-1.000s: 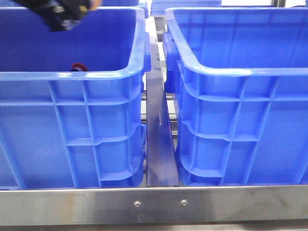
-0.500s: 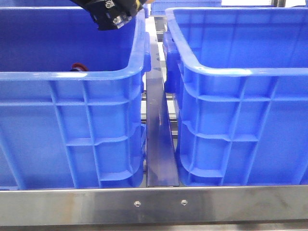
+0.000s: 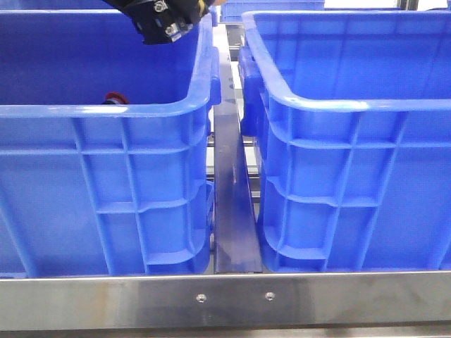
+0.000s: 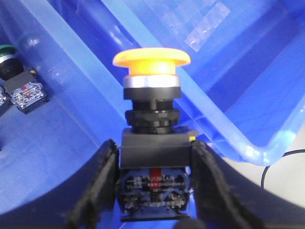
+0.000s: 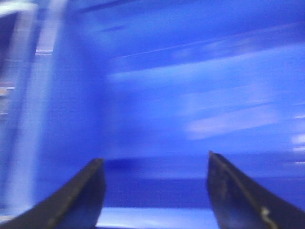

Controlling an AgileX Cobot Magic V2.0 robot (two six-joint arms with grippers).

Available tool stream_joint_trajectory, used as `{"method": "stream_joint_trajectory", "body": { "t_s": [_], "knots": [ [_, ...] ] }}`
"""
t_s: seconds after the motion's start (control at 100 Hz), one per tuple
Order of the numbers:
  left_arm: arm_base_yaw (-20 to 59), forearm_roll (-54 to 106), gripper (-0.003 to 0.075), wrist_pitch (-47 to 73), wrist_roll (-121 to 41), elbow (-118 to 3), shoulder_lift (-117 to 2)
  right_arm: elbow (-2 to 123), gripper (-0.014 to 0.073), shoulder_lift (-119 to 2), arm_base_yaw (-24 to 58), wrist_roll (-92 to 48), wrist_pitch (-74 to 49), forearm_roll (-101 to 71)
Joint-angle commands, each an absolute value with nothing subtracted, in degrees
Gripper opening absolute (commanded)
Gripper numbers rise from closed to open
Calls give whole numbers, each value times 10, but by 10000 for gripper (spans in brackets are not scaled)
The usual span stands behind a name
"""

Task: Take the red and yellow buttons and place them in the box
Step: 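Grasp the yellow cap with the right gripper, taking it from the left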

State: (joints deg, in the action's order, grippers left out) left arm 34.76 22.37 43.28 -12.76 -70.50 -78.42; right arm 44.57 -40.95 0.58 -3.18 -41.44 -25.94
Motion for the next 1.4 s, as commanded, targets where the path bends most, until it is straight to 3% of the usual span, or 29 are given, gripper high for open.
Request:
{"method": "stream_joint_trajectory", "body": {
  "t_s": [0.0, 0.37, 0.8, 1.27, 1.39],
  "knots": [
    [352, 240, 138, 397, -129, -721, -765, 487, 514, -456, 8, -92, -396, -398],
    [352, 240, 138, 396, -129, -721, -765, 539, 484, -642, 17, -342, -498, -772],
    [352, 240, 138, 396, -129, -721, -765, 651, 484, -818, 137, -351, -500, -783],
    [352, 240, 138, 396, -129, -721, -765, 683, 484, -857, 181, -351, -488, -801],
    [352, 240, 138, 396, -129, -721, -765, 683, 397, -857, 181, -351, -488, -801]
  ]
}}
